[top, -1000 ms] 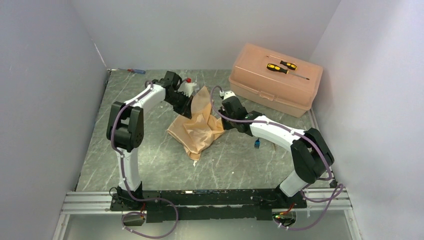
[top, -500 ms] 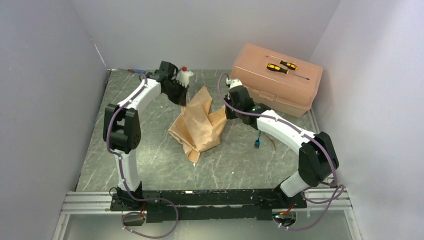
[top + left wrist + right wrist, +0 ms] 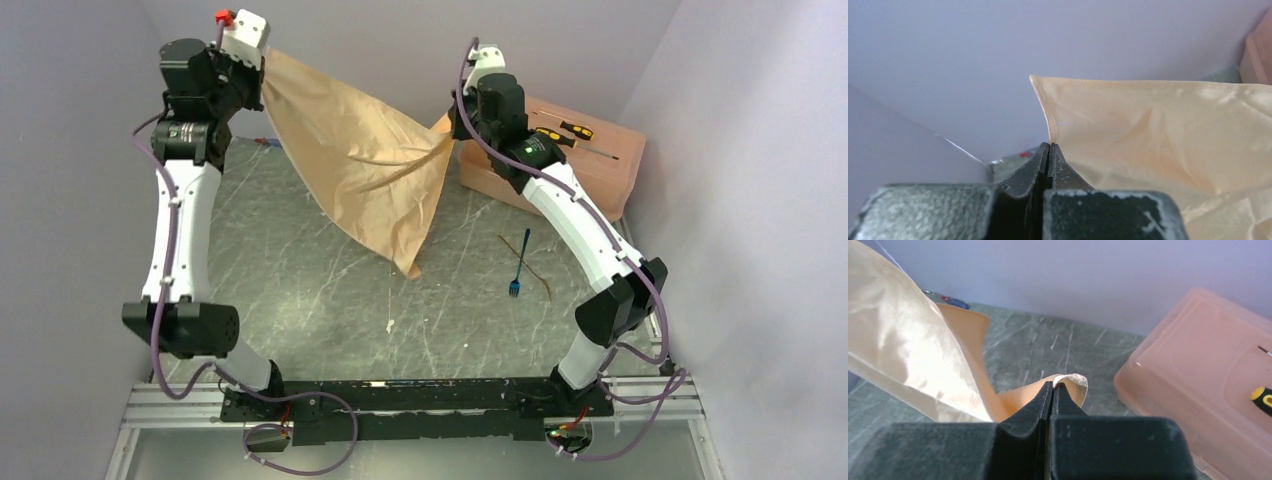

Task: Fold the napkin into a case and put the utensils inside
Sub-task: Flatten out the crumpled napkin at the center of the board.

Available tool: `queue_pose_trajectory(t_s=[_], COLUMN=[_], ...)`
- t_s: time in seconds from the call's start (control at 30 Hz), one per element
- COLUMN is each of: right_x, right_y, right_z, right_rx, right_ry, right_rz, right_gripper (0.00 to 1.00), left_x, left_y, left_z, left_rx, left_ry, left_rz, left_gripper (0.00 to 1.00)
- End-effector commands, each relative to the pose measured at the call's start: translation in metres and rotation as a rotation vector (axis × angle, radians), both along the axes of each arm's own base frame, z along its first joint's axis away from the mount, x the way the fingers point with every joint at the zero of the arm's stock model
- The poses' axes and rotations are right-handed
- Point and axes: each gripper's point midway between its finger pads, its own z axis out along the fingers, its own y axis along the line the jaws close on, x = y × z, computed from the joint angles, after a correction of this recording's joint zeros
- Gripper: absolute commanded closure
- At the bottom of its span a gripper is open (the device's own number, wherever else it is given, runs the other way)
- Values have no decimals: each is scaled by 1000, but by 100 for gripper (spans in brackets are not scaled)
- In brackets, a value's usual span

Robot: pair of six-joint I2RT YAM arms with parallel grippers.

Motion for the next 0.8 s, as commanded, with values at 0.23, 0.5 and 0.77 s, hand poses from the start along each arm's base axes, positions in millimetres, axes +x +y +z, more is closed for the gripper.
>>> queue_pose_trajectory(t_s=[0.23,0.5,0.77], right_x=[-17,2,52], right_y=[-12,-13,-17], right_z=[87,87,108], right_rx=[23,-19,28], right_ry=[-150,-170,-265], right_rz=[-6,-19,-13], right_gripper=[100,100,100], left_x=[-35,-10,47], left_y=[45,41,40], left_z=[63,31,33], left_rx=[57,23,-2], left_ry=[-193,-126,-191], left_rz=[171,152,133], left_gripper=[97,97,98])
